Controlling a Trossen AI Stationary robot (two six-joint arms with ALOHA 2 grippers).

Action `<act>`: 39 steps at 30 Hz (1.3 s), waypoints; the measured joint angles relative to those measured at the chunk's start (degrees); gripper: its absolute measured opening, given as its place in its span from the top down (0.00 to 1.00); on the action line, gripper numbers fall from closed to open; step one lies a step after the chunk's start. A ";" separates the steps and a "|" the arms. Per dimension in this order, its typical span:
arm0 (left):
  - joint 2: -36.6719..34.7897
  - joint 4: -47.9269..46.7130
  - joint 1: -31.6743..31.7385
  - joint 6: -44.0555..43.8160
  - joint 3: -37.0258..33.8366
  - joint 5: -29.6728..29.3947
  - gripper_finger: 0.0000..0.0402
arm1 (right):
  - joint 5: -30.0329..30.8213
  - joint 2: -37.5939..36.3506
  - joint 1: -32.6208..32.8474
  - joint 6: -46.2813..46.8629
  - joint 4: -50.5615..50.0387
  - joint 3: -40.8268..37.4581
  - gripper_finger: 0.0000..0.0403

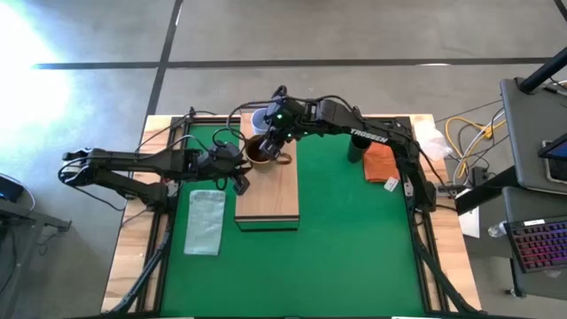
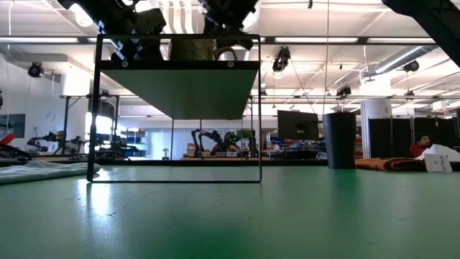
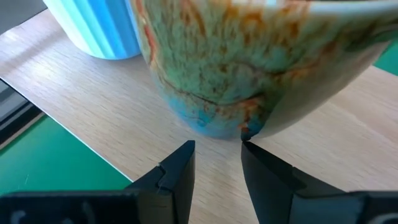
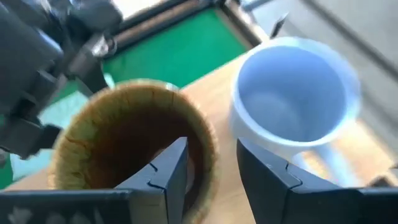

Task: Stack small to large cups/mugs on shelf
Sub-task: Put the green mug on the shelf, then put the black cup on the shelf

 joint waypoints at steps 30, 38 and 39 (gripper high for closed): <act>-5.22 -4.54 0.33 2.75 1.42 6.36 0.71 | 20.55 -10.34 -0.67 6.23 -32.49 -0.87 0.68; -16.81 -4.33 0.22 -0.55 1.14 6.35 0.71 | 9.79 -20.46 -12.66 6.71 -31.50 -16.83 0.74; -17.77 -4.35 0.22 -0.55 1.14 6.34 0.71 | 8.60 -21.73 -14.98 6.91 -30.83 -20.00 0.74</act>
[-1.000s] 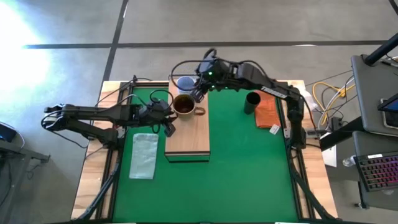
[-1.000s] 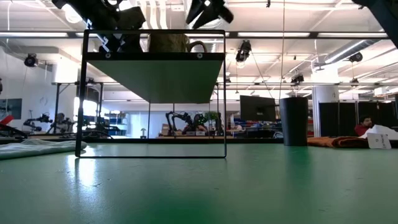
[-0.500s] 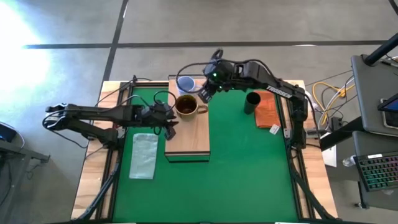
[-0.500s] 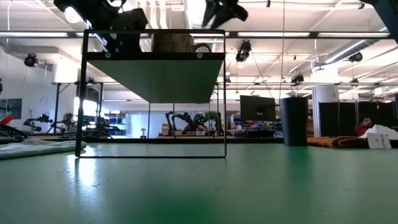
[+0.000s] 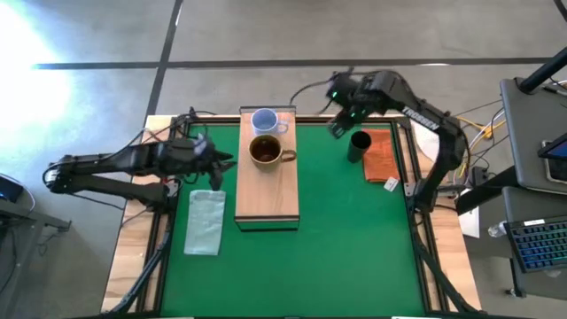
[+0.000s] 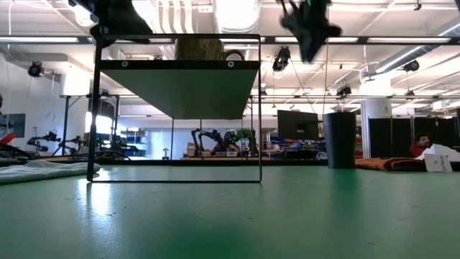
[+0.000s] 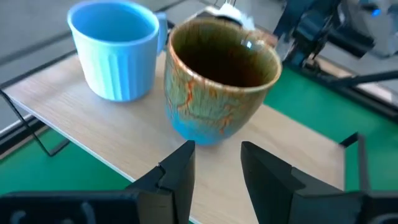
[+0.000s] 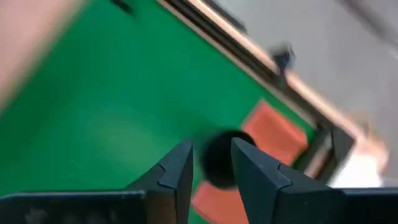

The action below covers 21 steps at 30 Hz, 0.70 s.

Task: Stack small to large cups/mugs on shelf
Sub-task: Put the black cup on the shelf

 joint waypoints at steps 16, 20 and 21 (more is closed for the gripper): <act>-1.26 -1.73 0.07 -0.66 -1.29 -0.03 0.71 | -7.05 -17.63 -12.83 -1.34 16.51 -37.77 0.51; 0.59 -1.75 0.07 -1.56 -1.29 -0.04 0.71 | -6.78 -18.76 -13.83 -1.40 21.10 -43.47 0.48; 0.97 -1.71 0.09 -1.95 -1.28 -0.04 0.71 | -6.72 -18.88 -13.99 -1.39 22.87 -44.72 0.48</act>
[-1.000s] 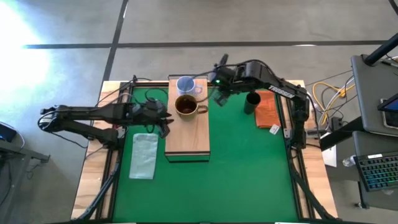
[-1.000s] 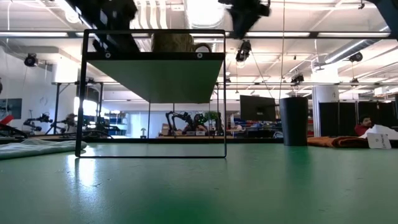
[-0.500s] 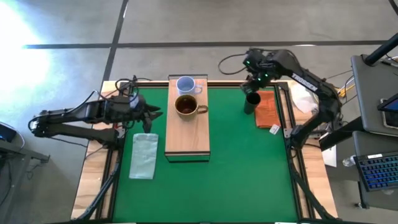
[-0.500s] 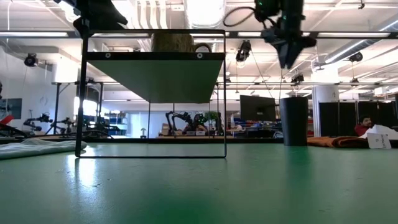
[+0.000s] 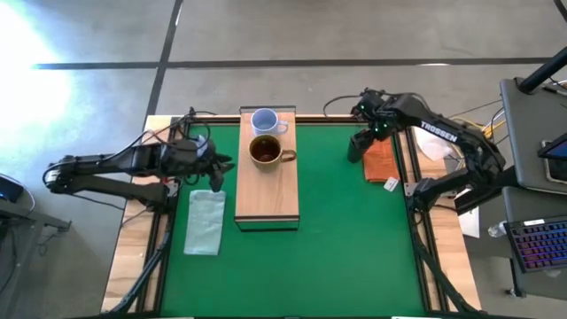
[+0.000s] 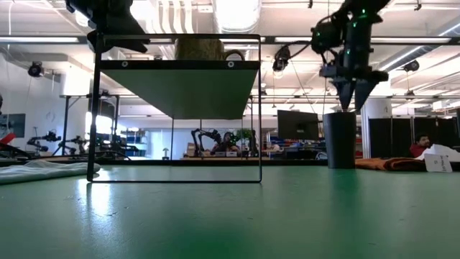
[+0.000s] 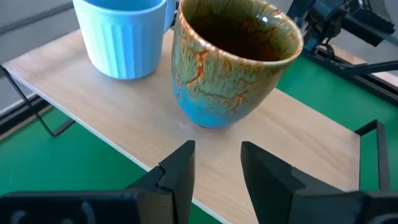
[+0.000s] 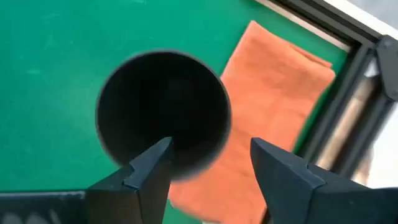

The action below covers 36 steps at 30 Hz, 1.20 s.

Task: Stack small to large cups/mugs on shelf
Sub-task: Put the black cup on the shelf

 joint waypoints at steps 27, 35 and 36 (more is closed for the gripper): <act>1.67 -0.11 0.02 -2.56 0.01 -1.28 0.71 | -6.12 1.23 1.24 -1.63 6.84 -1.36 0.97; 1.78 -3.39 0.05 -2.51 0.01 -1.27 0.71 | -6.22 2.34 19.51 3.64 -16.58 21.28 0.98; 1.83 -3.16 0.05 -2.49 0.01 -1.27 0.71 | -5.97 2.77 22.33 5.18 -17.59 23.79 0.98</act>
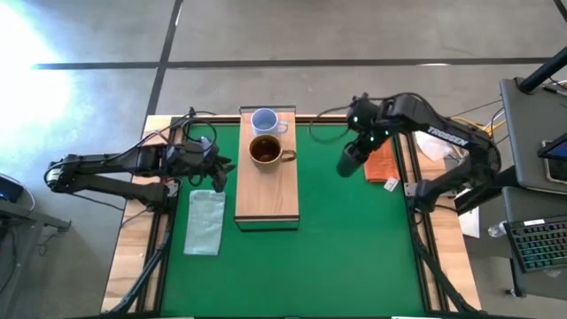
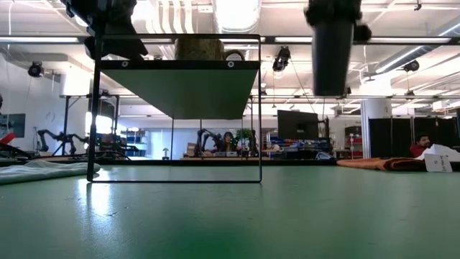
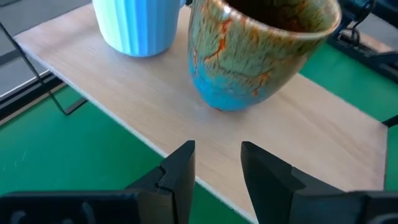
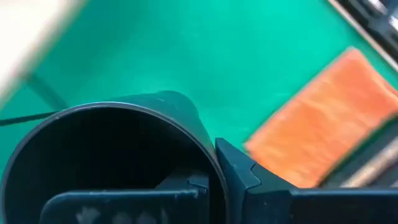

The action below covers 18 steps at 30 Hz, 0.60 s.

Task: Stack small to large cups/mugs on shelf
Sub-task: Put the black cup on the shelf

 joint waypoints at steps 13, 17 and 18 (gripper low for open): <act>-0.05 0.14 0.02 0.05 0.00 0.01 0.71 | 4.51 21.85 17.17 6.39 0.67 30.96 0.98; -0.07 0.15 0.02 0.05 0.00 0.01 0.71 | 2.91 31.77 18.68 3.50 -1.00 42.45 0.98; -0.09 0.18 0.02 0.03 0.00 0.01 0.71 | 1.91 33.52 18.78 3.35 -1.01 43.94 0.98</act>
